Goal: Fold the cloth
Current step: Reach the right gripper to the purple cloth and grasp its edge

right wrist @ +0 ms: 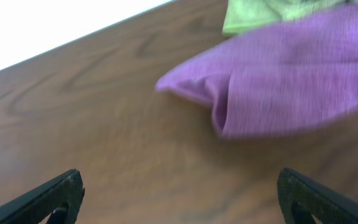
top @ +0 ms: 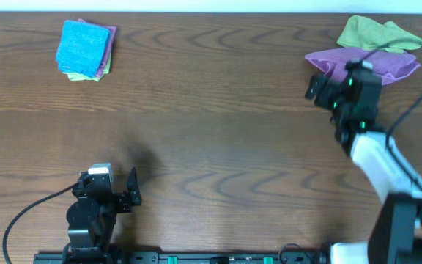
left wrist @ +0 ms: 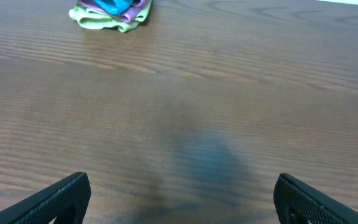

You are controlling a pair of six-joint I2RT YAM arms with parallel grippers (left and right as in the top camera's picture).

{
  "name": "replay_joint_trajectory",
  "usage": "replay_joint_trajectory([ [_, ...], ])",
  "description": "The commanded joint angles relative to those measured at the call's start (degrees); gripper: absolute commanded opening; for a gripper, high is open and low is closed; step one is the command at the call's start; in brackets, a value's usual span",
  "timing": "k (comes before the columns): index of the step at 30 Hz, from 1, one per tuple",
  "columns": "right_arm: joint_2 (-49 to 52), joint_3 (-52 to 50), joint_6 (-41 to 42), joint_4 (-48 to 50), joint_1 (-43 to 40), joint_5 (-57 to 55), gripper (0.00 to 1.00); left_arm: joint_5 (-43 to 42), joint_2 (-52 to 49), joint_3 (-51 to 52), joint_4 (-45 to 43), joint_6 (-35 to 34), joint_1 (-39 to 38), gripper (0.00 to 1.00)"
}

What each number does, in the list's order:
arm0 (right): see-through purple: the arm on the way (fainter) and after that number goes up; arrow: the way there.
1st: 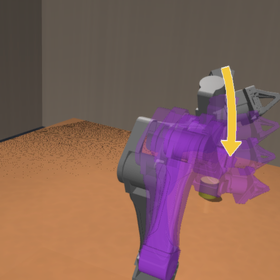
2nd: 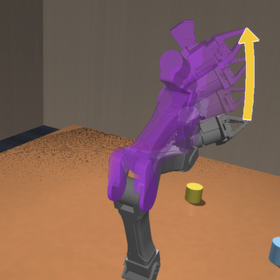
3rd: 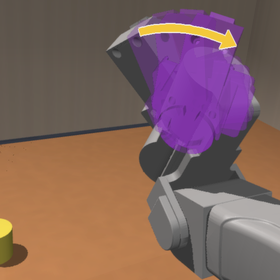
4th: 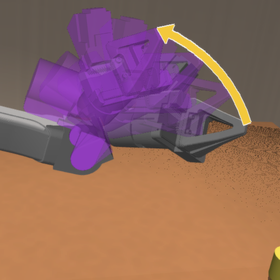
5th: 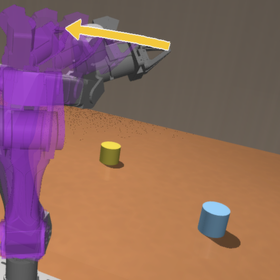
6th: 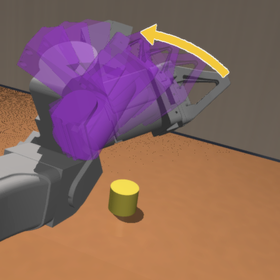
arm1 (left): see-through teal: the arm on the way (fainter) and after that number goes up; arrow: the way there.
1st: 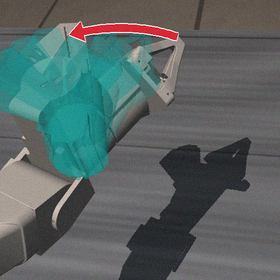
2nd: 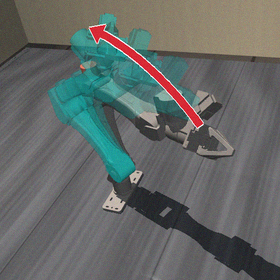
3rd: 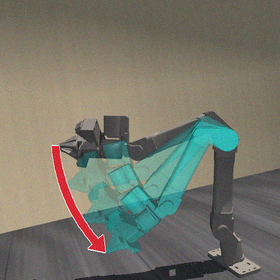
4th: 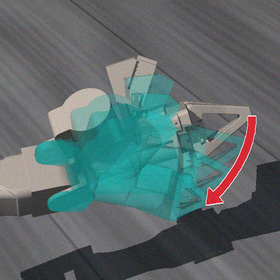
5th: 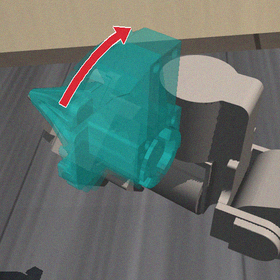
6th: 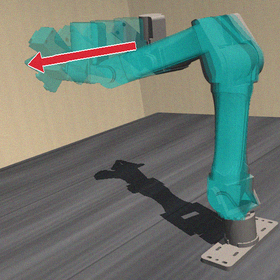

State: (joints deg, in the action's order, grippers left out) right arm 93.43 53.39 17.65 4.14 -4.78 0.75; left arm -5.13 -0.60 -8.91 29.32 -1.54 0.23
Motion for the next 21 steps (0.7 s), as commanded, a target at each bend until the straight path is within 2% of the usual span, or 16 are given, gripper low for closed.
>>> replay_joint_trajectory([
  [1,6.62,7.17,-3.43,-0.79,-1.77,-3.43,0.99,0.68,0.28,0.85,-0.15,-0.59,0.13,0.95],
  [6,15.47,13.86,-5.20,-2.89,-3.19,-12.11,0.99,0.68,0.28,0.85,-0.17,-0.59,0.13,0.95],
  [16,24.20,14.53,-6.14,4.15,-6.60,-12.50,0.99,0.68,0.28,0.85,-0.17,-0.59,0.13,0.95],
  [18,25.31,14.53,-6.16,5.14,-6.95,-12.33,0.92,0.68,0.28,0.85,-0.15,-0.59,0.13,0.95],
  [19,25.86,14.53,-6.58,5.49,-7.02,-12.31,0.84,0.68,0.28,0.85,-0.17,-0.59,0.13,0.96],
  [21,26.88,14.53,-7.67,5.95,-7.06,-12.26,0.61,0.68,0.28,0.85,-0.17,-0.59,0.13,0.95],
])
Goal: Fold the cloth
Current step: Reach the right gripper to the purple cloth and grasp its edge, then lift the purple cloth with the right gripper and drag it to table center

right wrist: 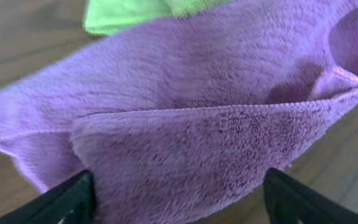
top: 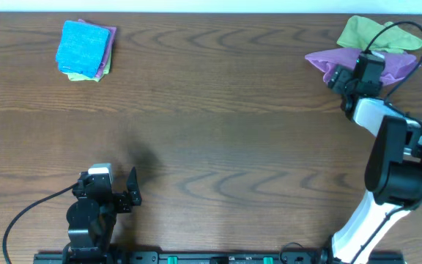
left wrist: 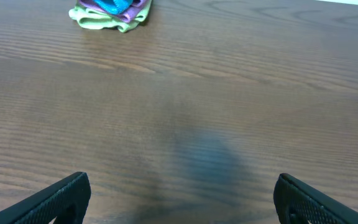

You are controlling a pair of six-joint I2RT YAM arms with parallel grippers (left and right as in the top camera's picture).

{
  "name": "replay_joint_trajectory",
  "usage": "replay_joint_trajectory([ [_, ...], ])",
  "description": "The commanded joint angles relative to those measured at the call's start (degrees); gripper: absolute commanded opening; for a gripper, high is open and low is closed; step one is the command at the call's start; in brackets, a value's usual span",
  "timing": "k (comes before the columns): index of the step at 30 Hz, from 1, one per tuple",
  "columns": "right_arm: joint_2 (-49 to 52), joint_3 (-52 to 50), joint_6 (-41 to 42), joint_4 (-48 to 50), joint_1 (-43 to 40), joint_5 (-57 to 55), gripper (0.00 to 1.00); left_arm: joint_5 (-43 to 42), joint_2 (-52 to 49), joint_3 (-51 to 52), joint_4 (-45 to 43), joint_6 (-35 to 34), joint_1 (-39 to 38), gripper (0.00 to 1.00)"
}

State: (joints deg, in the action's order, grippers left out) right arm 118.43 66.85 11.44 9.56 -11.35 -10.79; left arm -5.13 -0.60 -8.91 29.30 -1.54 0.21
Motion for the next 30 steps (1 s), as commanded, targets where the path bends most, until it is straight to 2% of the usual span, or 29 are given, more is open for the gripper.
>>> replay_joint_trajectory([
  [1,2.49,1.07,-1.49,0.83,-0.46,-0.79,0.55,0.68,0.28,0.85,-0.15,-0.59,0.15,0.95],
  [5,3.78,1.07,-1.42,1.18,-0.46,0.46,0.08,0.68,0.28,0.85,-0.15,-0.59,0.15,0.95],
  [6,3.78,1.09,-1.40,1.18,-0.46,0.81,0.01,0.70,0.28,0.85,-0.15,-0.59,0.15,0.95],
  [13,-0.11,1.36,-1.22,-3.48,0.94,8.96,0.01,0.68,0.28,0.85,-0.13,-0.59,0.15,0.95],
  [20,-13.73,1.36,-1.22,-13.57,6.62,25.05,0.01,0.68,0.28,0.85,-0.15,-0.59,0.15,0.95],
  [25,-25.35,1.36,-1.20,-19.58,16.20,34.53,0.01,0.68,0.28,0.85,-0.15,-0.59,0.15,0.95],
  [30,-35.65,1.42,0.98,-20.02,30.97,37.79,0.01,0.68,0.28,0.85,-0.13,-0.59,0.15,0.95],
])
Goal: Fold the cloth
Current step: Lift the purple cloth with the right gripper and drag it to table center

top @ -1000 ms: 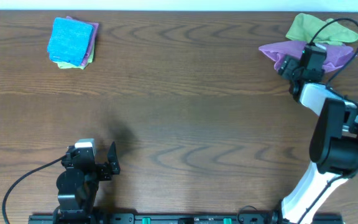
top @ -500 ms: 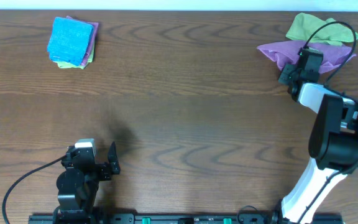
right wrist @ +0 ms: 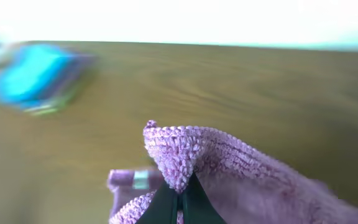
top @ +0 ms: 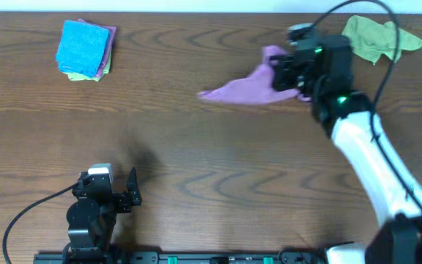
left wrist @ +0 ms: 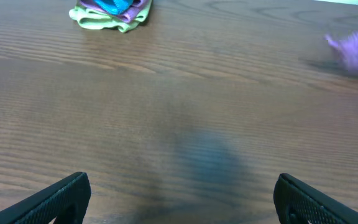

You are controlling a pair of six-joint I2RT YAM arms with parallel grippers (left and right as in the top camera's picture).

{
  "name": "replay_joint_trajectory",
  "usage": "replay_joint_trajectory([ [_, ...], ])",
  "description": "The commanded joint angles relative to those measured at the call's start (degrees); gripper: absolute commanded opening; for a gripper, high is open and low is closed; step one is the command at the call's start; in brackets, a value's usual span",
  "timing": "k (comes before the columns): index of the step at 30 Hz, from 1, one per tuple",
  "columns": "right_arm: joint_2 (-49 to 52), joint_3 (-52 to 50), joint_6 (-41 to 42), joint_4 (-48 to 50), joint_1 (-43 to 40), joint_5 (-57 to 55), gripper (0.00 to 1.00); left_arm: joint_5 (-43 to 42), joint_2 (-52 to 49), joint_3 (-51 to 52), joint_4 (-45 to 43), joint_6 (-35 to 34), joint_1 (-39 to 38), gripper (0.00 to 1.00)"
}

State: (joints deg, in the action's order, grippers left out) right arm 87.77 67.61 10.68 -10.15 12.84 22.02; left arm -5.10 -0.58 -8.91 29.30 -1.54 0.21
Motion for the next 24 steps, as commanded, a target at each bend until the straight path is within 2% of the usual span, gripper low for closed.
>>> replay_joint_trajectory([
  [1,-6.62,0.66,1.66,0.02,9.53,4.57,0.01,0.66,0.26,0.85,-0.15,-0.59,0.15,0.95],
  [6,-13.94,0.70,-0.74,-3.78,19.06,-7.48,0.01,0.66,0.26,0.85,-0.15,-0.59,0.15,0.95],
  [7,-14.97,0.70,-1.60,-6.51,19.58,-10.54,0.08,0.66,0.26,0.85,-0.15,-0.59,0.15,0.95],
  [8,-15.67,0.70,-1.86,-9.31,19.63,-14.12,0.22,0.66,0.26,0.85,-0.13,-0.59,0.15,0.95],
  [9,-16.11,0.70,-1.75,-12.35,19.37,-18.82,0.45,0.66,0.26,0.85,-0.15,-0.59,0.15,0.95],
  [10,-16.26,0.70,-1.29,-15.93,18.78,-24.52,0.46,0.66,0.26,0.85,-0.13,-0.59,0.15,0.96],
  [11,-16.24,0.70,1.75,-19.43,18.01,-29.68,0.75,0.66,0.26,0.85,-0.13,-0.59,0.15,0.95],
  [12,-16.11,0.70,3.63,-21.46,17.49,-31.45,0.99,0.66,0.26,0.85,-0.15,-0.59,0.15,0.95],
  [16,-15.45,0.70,3.89,-24.87,17.20,-29.42,0.99,0.66,0.26,0.85,-0.15,-0.59,0.15,0.95],
  [21,-13.42,0.07,1.88,-25.44,17.79,-18.47,0.97,0.66,0.26,0.85,-0.15,-0.59,0.15,0.96],
  [23,-10.78,-0.17,0.44,-25.73,18.49,-17.22,0.81,0.66,0.26,0.85,-0.15,-0.59,0.15,0.95],
  [24,-8.79,-0.22,0.39,-25.70,19.10,-16.35,0.69,0.68,0.26,0.85,-0.15,-0.59,0.15,0.95],
])
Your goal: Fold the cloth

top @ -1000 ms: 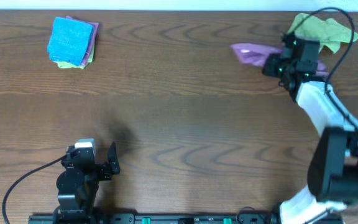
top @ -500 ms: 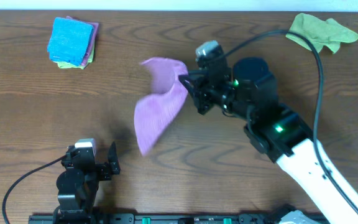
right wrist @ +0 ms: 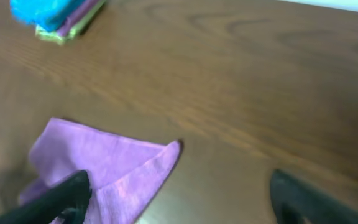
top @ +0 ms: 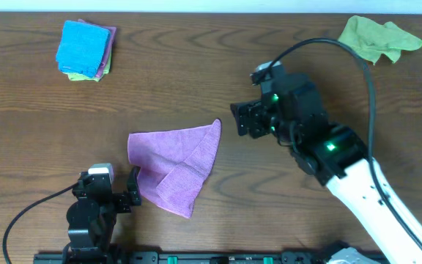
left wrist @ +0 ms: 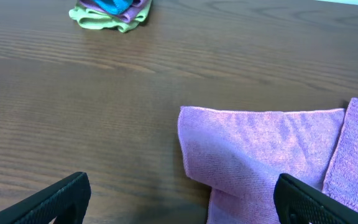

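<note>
The purple cloth (top: 174, 165) lies loose on the wooden table at front left of centre, with its right edge and lower part doubled over. It also shows in the left wrist view, purple cloth (left wrist: 260, 149), and in the right wrist view, purple cloth (right wrist: 104, 162). My right gripper (top: 242, 121) hovers just right of the cloth's upper right corner, open and holding nothing; right gripper (right wrist: 182, 199). My left gripper (top: 129, 192) rests open at the table's front, its right finger next to the cloth's lower left edge; left gripper (left wrist: 179, 205).
A stack of folded cloths (top: 85, 49) with a blue one on top sits at the far left; stack (left wrist: 110, 12). A crumpled green cloth (top: 376, 37) lies at the far right corner. The right arm's cable arcs over the table's right half.
My right gripper was shut on the purple cloth, lifted over the far middle of the table. Now the cloth lies at front left and the gripper is open beside it.
The purple cloth lay beside the green one at the far right, with my open right gripper close by. The jaws then stood around the cloth, later shut on it further left. Now it lies released near the left arm, which never moved.
</note>
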You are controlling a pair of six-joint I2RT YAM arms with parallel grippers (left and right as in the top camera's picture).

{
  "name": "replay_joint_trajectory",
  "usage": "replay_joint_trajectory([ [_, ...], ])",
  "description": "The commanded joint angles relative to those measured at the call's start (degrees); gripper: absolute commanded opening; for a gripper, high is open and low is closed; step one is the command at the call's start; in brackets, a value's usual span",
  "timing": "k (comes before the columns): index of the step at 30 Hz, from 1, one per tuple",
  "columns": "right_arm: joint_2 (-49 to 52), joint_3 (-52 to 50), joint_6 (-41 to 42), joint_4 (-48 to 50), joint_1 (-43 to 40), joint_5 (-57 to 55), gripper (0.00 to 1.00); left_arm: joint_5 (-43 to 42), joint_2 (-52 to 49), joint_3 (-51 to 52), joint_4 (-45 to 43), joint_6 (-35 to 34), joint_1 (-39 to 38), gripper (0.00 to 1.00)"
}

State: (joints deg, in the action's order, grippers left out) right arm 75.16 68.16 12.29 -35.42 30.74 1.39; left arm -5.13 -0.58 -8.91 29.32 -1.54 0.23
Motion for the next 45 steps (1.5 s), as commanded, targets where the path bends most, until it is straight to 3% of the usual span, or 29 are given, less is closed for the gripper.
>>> replay_joint_trajectory([
  [1,5.75,-0.76,-1.25,-0.13,1.86,5.49,0.44,0.68,0.26,0.85,-0.17,-0.59,0.13,0.95],
  [3,9.86,-0.76,-1.27,1.22,3.10,7.85,0.01,0.68,0.26,0.85,-0.17,-0.59,0.13,0.95],
  [18,29.57,-0.74,-2.75,10.64,11.32,11.08,0.01,0.68,0.26,0.85,-0.15,-0.59,0.13,0.95],
  [36,40.15,-0.74,-2.73,29.33,15.10,13.00,0.01,0.68,0.26,0.85,-0.15,-0.59,0.13,0.95],
  [45,42.58,-0.74,-2.80,31.78,15.08,9.70,0.01,0.68,0.26,0.85,-0.17,-0.59,0.13,0.95],
])
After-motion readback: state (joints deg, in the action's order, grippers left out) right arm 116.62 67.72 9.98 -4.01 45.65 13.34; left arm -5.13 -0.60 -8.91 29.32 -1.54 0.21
